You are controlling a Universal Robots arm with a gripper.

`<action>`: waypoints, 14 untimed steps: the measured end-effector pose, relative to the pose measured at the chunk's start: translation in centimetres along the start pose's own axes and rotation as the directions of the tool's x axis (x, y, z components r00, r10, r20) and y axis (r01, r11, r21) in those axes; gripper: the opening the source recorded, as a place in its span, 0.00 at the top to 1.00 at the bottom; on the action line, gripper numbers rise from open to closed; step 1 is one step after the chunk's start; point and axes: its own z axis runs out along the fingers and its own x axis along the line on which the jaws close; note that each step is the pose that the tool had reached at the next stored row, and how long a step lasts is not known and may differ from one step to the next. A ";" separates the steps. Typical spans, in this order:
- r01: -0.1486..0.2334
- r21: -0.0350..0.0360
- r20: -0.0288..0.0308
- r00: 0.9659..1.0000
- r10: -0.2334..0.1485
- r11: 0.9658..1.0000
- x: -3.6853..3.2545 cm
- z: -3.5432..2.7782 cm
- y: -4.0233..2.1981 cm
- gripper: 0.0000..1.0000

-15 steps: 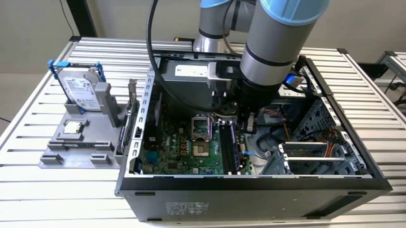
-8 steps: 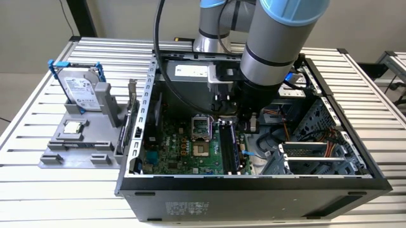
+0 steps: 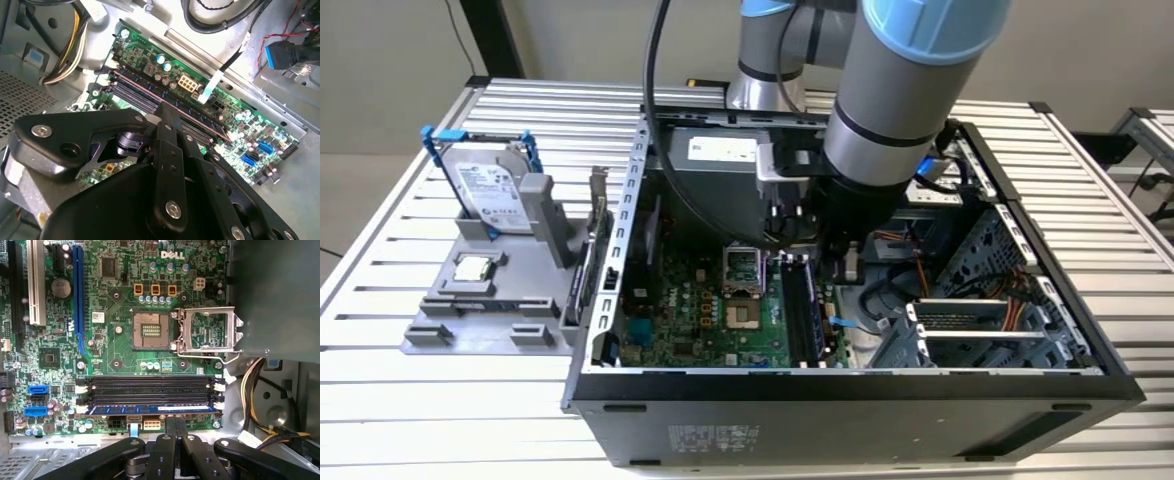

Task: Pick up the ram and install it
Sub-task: 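Press down the ram until it locks into place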

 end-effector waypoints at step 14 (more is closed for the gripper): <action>0.000 0.002 -0.007 1.000 0.000 1.000 0.41 2.39 0.04 1.00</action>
